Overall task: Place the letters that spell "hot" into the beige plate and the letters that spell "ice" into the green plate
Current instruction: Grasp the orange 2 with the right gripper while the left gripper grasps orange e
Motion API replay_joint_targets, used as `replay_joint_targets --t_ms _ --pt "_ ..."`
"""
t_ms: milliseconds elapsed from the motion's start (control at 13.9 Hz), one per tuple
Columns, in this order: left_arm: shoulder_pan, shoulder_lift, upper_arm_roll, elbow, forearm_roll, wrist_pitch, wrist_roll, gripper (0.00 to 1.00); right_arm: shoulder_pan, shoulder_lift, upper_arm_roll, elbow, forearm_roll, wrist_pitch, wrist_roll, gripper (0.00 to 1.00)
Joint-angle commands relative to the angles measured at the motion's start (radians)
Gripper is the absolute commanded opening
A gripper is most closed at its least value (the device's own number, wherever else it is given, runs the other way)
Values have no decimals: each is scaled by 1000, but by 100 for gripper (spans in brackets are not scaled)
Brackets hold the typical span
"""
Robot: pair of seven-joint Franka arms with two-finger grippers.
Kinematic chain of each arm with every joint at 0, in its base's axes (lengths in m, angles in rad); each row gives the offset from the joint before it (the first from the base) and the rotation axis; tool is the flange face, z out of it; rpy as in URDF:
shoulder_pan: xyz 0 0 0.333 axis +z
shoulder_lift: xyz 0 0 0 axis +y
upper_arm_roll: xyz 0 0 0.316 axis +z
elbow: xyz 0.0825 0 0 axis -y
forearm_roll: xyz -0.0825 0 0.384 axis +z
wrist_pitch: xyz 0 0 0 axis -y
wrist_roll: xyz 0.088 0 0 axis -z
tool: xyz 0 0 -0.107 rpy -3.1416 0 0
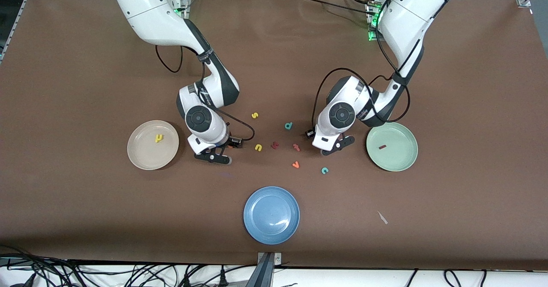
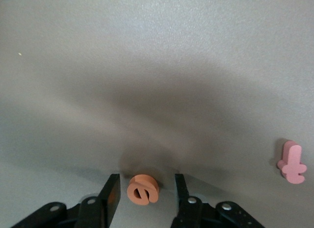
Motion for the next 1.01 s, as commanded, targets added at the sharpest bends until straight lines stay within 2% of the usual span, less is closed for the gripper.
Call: replay_joint_targets --t_ms 0,288,360,433,505,577,937 --pt "-3 -9 0 -24 -21 18 -5 46 -4 15 7 32 4 -23 -18 72" --pt "-5 -10 0 -30 -21 18 -5 40 -2 12 10 29 8 -43 -18 66" --pt "-5 -10 0 -32 -21 18 -5 36 -2 11 10 29 8 -58 -18 64" --pt "-5 -10 0 -40 -21 18 -5 26 -1 11 10 29 10 -67 -17 62" --pt "-5 -10 0 -40 -21 18 -5 11 -1 11 10 29 10 -71 -18 59" --pt "-2 -12 0 -44 -21 18 -5 0 -2 11 10 29 8 -69 -18 58" --pt "9 -44 -2 -29 -34 -5 -2 0 -8 11 10 33 10 -68 -29 52"
